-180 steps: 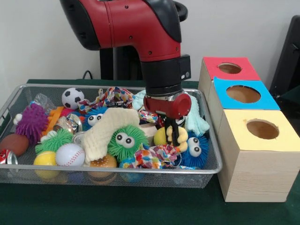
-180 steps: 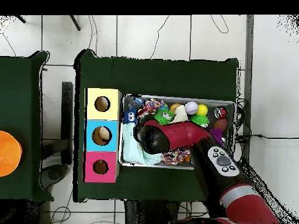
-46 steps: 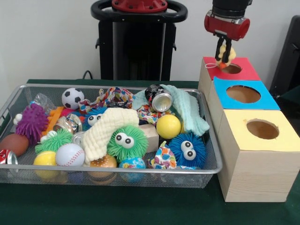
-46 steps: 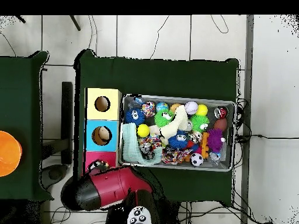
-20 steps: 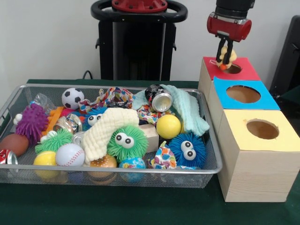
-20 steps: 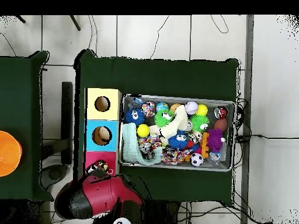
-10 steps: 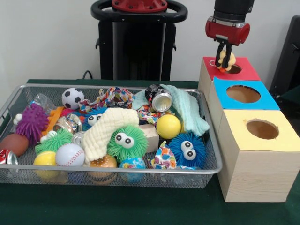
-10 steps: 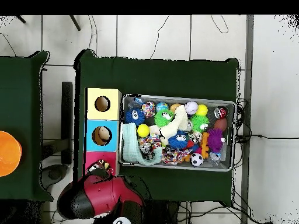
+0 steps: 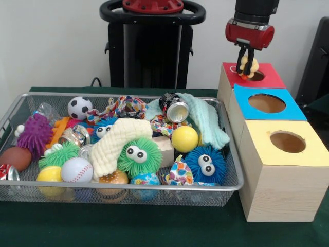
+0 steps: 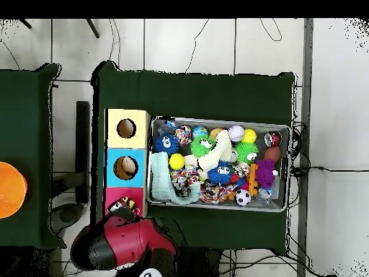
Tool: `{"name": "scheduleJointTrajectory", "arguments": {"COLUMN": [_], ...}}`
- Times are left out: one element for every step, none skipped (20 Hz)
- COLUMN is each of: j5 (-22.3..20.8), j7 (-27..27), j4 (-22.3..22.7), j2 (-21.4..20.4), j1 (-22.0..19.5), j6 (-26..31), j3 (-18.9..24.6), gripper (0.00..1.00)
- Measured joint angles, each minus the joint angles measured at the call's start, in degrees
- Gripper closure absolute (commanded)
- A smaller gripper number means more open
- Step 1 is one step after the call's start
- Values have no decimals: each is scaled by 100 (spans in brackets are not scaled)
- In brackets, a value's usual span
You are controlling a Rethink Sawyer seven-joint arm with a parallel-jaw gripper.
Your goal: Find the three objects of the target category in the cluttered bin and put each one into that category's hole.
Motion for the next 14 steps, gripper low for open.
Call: {"name": "scheduleJointTrajectory", "arguments": {"j5": [1, 2, 7, 14, 19, 25, 40, 55, 67, 79, 109, 139, 152, 160], "j7": [0, 0, 0, 0, 0, 0, 0, 0, 0, 0, 0, 0, 0, 0], "j4": [0, 0, 0, 0, 0, 0, 0, -1, -1, -2, -3, -4, -5, -6], "j2": [0, 0, 0, 0, 0, 1, 8, 15, 23, 31, 49, 67, 75, 81], "j1": [0, 0, 0, 0, 0, 0, 4, 9, 12, 15, 24, 32, 35, 38], "j6": [0, 0, 0, -2, -3, -4, -7, -11, -19, -28, -50, -71, -83, -91], "j3": [-1, -2, -5, -8, -10, -11, -16, -22, -24, -27, -31, -35, -36, -36], "gripper": [100, 100, 100, 100, 100, 100, 100, 100, 100, 100, 100, 100, 100, 100]}}
